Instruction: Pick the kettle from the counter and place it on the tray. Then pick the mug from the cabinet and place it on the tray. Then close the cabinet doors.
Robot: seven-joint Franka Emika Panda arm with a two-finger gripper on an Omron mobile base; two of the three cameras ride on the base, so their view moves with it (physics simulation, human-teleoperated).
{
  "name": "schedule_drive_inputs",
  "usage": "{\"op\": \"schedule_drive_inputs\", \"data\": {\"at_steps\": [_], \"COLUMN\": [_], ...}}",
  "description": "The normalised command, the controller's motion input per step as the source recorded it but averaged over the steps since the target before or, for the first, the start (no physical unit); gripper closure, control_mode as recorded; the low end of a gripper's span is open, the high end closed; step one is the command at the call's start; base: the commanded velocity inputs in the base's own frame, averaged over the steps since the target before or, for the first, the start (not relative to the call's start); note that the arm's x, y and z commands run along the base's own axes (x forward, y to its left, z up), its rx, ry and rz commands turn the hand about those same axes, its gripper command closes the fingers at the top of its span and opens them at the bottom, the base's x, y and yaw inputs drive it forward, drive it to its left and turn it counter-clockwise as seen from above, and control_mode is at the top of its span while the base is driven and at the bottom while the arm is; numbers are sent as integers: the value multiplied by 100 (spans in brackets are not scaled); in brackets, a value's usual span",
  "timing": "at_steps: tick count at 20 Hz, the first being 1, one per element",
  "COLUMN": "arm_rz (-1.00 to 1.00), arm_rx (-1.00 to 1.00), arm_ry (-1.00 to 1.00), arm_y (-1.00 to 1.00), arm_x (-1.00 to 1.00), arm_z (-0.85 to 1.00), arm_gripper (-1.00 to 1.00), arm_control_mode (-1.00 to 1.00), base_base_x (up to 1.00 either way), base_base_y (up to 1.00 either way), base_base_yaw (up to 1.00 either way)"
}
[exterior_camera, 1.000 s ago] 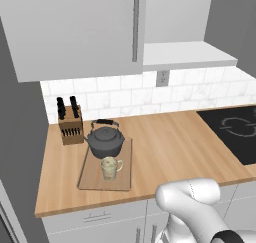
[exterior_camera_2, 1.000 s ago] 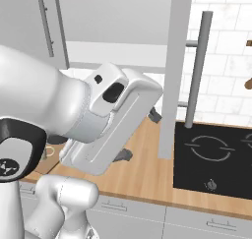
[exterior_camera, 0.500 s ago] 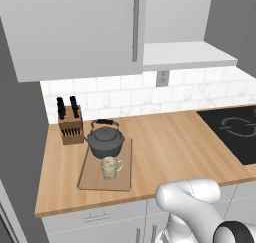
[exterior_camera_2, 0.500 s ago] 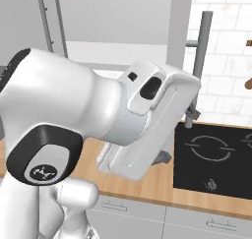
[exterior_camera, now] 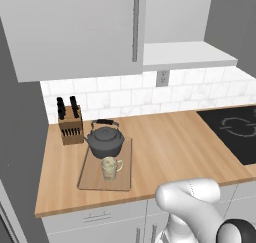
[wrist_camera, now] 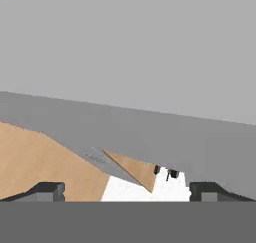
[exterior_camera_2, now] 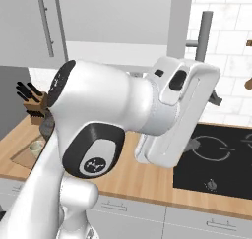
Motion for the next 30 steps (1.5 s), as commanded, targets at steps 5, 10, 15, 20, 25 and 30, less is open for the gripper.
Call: {"op": "schedule_drive_inputs", "data": {"at_steps": [5,10,15,20,25,30], "arm_rz": [21,22,19,15,12,9], "arm_rx": [-6,0,-3,-7,-4,-5], "arm_ry": [0,6,13,15,2,0], "arm_y": [14,35,62,75,75,73], "arm_x": [61,76,77,69,81,94], "arm_z": [-18,-8,-12,-15,-21,-33], "arm_gripper": [-100,-100,-100,-100,-100,-100], "arm_control_mode": [-100,-100,-100,-100,-100,-100], "base_base_x": [0,0,0,0,0,0], "base_base_y": [0,0,0,0,0,0], "base_base_yaw": [0,0,0,0,0,0]}}
